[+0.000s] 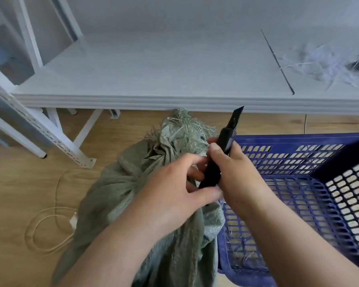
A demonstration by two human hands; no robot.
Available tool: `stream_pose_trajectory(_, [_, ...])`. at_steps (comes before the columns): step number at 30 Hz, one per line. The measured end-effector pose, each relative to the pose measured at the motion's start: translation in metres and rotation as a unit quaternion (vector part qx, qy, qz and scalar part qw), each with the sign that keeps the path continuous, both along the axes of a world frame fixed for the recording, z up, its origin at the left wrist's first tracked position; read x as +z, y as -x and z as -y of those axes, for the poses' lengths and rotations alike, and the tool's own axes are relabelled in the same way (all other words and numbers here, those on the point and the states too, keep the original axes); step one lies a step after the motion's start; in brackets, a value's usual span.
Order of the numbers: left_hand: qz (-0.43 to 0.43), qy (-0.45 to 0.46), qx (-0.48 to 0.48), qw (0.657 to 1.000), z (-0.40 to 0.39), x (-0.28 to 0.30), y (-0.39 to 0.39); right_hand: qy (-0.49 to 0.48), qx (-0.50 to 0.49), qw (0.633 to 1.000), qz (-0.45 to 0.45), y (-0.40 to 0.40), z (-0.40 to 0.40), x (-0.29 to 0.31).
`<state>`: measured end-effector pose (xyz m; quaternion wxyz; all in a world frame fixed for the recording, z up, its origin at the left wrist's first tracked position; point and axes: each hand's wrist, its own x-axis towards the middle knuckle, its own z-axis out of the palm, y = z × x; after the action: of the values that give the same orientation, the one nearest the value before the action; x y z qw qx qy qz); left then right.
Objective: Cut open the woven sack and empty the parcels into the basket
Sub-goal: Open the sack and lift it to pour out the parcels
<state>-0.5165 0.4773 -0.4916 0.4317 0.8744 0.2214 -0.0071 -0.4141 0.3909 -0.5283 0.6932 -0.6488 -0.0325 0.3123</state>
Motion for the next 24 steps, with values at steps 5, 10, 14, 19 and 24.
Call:
stream_pose_trajectory(5, [0.036,-0.13,0.017,0.991,0.004,-0.03,-0.003,-0.042,-0.031,0.999,-0.003,-0.003,-0.015,-0.008])
stream_pose_trajectory(10, [0.079,-0.026,0.049,0.995,-0.006,-0.033,-0.001,-0.099,0.042,0.994,0.012,0.0,-0.018,-0.011])
stream_pose_trajectory(14, [0.065,0.343,0.079,0.934,-0.008,-0.021,0.001,-0.115,0.097,0.988,-0.04,-0.005,-0.014,-0.01])
stream_pose_trajectory(19, [0.089,0.382,0.1,0.914,-0.002,-0.027,-0.001,-0.105,0.108,0.987,-0.054,-0.005,-0.013,-0.004])
stream_pose_trajectory(24, [0.106,0.408,0.108,0.9,0.0,-0.032,-0.005,-0.108,0.129,0.985,-0.036,-0.009,-0.007,-0.005])
